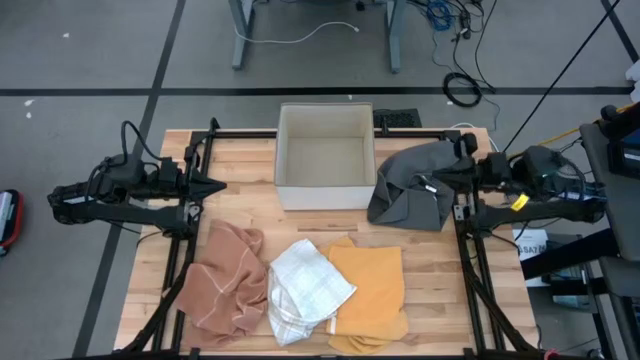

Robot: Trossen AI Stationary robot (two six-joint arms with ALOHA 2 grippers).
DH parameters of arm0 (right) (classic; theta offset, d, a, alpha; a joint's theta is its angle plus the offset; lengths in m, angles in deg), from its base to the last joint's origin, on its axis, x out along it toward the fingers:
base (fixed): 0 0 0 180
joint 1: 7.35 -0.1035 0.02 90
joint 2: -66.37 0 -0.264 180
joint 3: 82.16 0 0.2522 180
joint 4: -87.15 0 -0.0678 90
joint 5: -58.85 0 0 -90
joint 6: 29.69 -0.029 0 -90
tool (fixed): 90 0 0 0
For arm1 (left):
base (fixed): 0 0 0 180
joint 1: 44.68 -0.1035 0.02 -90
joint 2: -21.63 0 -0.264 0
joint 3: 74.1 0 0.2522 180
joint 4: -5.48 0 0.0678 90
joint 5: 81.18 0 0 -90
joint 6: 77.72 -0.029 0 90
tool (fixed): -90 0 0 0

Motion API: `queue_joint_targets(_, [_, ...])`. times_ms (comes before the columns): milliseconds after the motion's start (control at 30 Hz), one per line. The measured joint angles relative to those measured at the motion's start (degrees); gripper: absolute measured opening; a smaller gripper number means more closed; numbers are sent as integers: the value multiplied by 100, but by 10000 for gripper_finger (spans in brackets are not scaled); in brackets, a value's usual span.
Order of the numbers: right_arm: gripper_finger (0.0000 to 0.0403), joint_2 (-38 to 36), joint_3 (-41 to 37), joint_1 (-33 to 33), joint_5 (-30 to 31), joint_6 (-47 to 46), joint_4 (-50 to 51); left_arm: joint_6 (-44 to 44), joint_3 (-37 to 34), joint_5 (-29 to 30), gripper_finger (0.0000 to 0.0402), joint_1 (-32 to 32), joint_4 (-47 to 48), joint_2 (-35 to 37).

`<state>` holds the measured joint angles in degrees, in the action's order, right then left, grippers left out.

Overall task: Fold towel
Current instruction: Fold the white patterned towel

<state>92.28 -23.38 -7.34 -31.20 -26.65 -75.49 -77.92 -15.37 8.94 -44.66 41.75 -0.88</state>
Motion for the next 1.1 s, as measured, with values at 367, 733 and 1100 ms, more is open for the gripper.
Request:
queue_joint_targets(367, [0,1146,121,0,0,1079,-5096,-1,0,0,3,-1,0,2])
queue_joint_targets(733, [0,1900,2915,0,0,1319,-493,-2,0,-2,3,-1,1,0])
queue_joint_targets(1100, [0,2622,5116,0,-7,-60,5693,-2,0,-2,3,0,1,0])
